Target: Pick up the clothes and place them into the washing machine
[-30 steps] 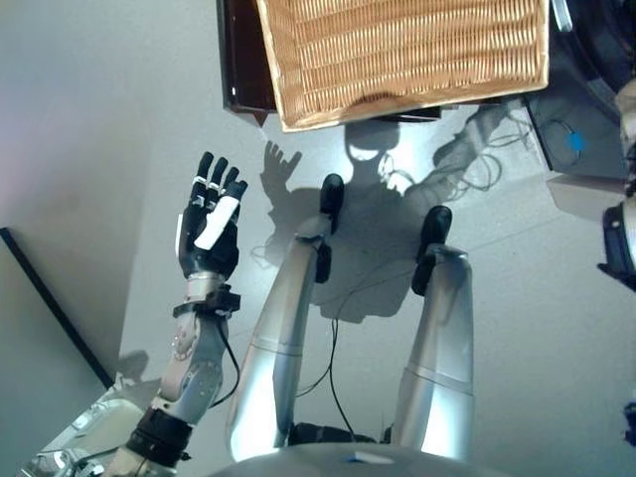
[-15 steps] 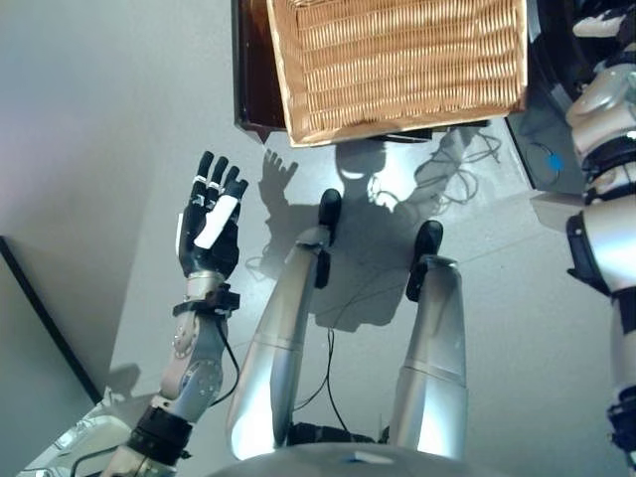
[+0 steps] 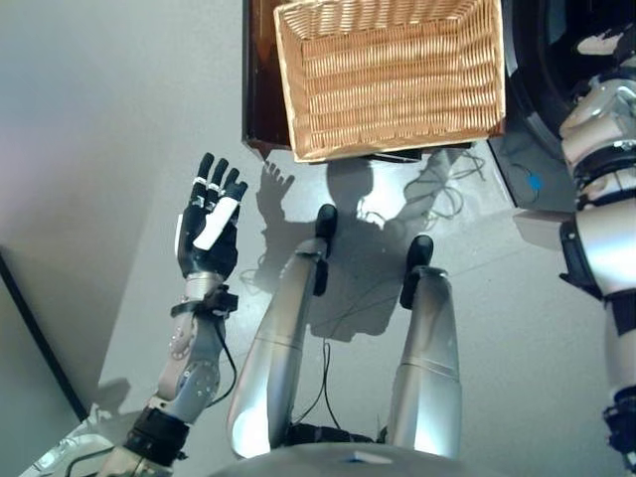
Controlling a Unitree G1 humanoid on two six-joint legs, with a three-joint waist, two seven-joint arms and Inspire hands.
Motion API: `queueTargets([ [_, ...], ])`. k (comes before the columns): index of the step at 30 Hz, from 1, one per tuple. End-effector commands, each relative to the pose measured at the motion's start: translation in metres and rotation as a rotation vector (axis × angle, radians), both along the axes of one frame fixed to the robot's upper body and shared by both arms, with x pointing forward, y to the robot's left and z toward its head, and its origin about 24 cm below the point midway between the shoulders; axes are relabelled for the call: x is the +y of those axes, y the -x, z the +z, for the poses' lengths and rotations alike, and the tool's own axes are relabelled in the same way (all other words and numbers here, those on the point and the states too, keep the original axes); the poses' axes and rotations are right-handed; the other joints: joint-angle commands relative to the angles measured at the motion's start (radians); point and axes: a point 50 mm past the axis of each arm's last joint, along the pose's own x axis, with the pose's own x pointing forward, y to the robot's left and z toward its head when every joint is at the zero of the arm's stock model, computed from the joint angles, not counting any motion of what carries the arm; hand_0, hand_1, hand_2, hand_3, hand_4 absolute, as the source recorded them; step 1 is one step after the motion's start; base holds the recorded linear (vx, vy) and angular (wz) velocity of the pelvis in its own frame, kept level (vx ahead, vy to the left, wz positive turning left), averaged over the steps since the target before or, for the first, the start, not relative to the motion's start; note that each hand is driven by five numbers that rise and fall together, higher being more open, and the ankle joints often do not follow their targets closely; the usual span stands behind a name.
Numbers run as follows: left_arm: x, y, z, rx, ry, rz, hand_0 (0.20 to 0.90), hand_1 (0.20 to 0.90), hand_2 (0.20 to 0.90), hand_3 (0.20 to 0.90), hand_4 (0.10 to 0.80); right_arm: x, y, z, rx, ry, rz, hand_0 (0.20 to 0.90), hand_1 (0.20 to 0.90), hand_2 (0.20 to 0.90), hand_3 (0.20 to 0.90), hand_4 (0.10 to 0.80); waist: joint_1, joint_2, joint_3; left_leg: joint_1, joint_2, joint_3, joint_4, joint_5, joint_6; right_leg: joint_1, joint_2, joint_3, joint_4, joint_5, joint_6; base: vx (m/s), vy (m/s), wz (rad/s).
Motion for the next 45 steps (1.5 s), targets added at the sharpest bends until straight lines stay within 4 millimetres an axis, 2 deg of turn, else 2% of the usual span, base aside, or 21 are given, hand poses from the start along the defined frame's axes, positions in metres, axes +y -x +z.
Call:
queueTargets([
  [1,0.013,0.007,0.015,-0.112,-0.017,0.03,0.9,0.9,0.9,0.9,0.8,-0.027,0.022,0.003,-0.031,0.196,-0.138,0.9,0.9,0.9,0.9,0.8,0.057,0.001,-0.1,0.002,-0.036,0.07,0.021,-0.113,-0.033,-0.009,0.028,-0.089,-0.009,-0.045,-0.093,0.0,0.0,0.0],
  [10,0.014,0.006,0.013,-0.109,-0.037,0.014,0.9,0.9,0.9,0.9,0.8,-0.018,0.011,-0.023,-0.006,0.089,-0.057,0.9,0.9,0.9,0.9,0.8,0.066,-0.013,-0.127,0.077,-0.039,0.06,0.012,-0.124,-0.025,0.087,0.019,-0.11,-0.051,-0.037,-0.086,0.013,0.007,0.01],
  [13,0.019,0.007,0.01,-0.097,-0.033,0.036,0.9,0.9,0.9,0.9,0.8,0.004,-0.005,-0.039,-0.002,-0.011,0.081,0.9,0.9,0.9,0.9,0.8,0.063,-0.027,-0.133,0.112,-0.031,0.058,0.001,-0.126,-0.025,0.129,0.023,-0.115,-0.076,-0.028,-0.086,0.011,0.006,-0.03],
  [15,0.02,0.007,0.009,-0.089,-0.033,0.04,0.9,0.9,0.9,0.9,0.8,0.008,-0.008,-0.044,0.007,-0.025,0.102,0.9,0.9,0.9,0.9,0.8,0.062,-0.03,-0.133,0.123,-0.03,0.057,-0.001,-0.127,-0.025,0.145,0.023,-0.117,-0.084,-0.025,-0.084,0.016,0.0,-0.01],
  [19,0.022,0.009,0.003,-0.062,-0.041,0.049,0.9,0.9,0.9,0.9,0.8,0.029,-0.018,-0.067,0.052,-0.04,0.165,0.9,0.9,0.9,0.9,0.8,0.06,-0.035,-0.139,0.168,-0.026,0.052,-0.024,-0.124,-0.024,0.198,0.02,-0.128,-0.119,-0.015,-0.079,0.01,0.001,-0.09],
  [20,0.023,0.009,0.003,-0.059,-0.046,0.053,0.9,0.9,0.9,0.9,0.8,0.033,-0.019,-0.072,0.059,-0.039,0.176,0.9,0.9,0.9,0.9,0.8,0.06,-0.034,-0.138,0.164,-0.023,0.054,-0.039,-0.092,-0.018,0.196,0.02,-0.134,-0.134,0.015,-0.083,-0.041,0.012,-0.01],
  [26,0.026,0.011,-0.013,0.014,-0.076,0.069,0.9,0.9,0.9,0.9,0.8,0.071,-0.029,-0.119,0.17,-0.061,0.289,0.9,0.9,0.9,0.9,0.8,0.054,-0.042,-0.16,0.242,-0.021,0.041,-0.079,-0.089,-0.019,0.29,0.017,-0.146,-0.192,0.022,-0.078,0.059,-0.006,0.02],
  [29,0.025,0.01,-0.019,0.038,-0.083,0.063,0.9,0.9,0.9,0.9,0.8,0.086,-0.031,-0.137,0.222,-0.071,0.351,0.9,0.9,0.9,0.9,0.8,0.051,-0.048,-0.166,0.268,-0.023,0.033,-0.08,-0.095,-0.017,0.328,0.013,-0.151,-0.205,0.018,-0.078,0.069,-0.015,0.02],
  [33,0.025,0.009,-0.02,0.04,-0.082,0.072,0.9,0.9,0.9,0.9,0.8,0.106,-0.034,-0.149,0.255,-0.114,0.44,0.9,0.9,0.9,0.9,0.8,0.047,-0.058,-0.166,0.285,-0.024,0.028,-0.078,-0.102,-0.017,0.351,0.011,-0.162,-0.211,0.017,-0.076,0.018,-0.009,0.01],
  [38,0.025,0.009,-0.023,0.057,-0.084,0.082,0.9,0.9,0.9,0.9,0.8,0.12,-0.034,-0.16,0.263,-0.141,0.497,0.9,0.9,0.9,0.9,0.8,0.041,-0.072,-0.164,0.31,-0.015,0.022,-0.09,-0.103,-0.019,0.372,0.016,-0.168,-0.223,0.022,-0.073,0.023,-0.023,0.06],
  [42,0.029,0.008,-0.038,0.132,-0.141,0.114,0.9,0.9,0.9,0.9,0.8,0.13,-0.028,-0.185,0.3,-0.182,0.527,0.9,0.9,0.9,0.9,0.8,0.042,-0.087,-0.175,0.369,-0.002,0.018,-0.139,-0.094,-0.023,0.438,0.016,-0.176,-0.278,0.034,-0.068,0.059,-0.028,-0.04],
  [45,0.039,0.012,-0.061,0.241,-0.225,0.154,0.9,0.9,0.9,0.9,0.8,0.134,-0.02,-0.209,0.36,-0.202,0.551,0.9,0.9,0.9,0.9,0.8,0.04,-0.098,-0.191,0.432,0.005,0.017,-0.187,-0.083,-0.025,0.507,0.015,-0.181,-0.335,0.049,-0.059,0.108,-0.04,-0.09],
])
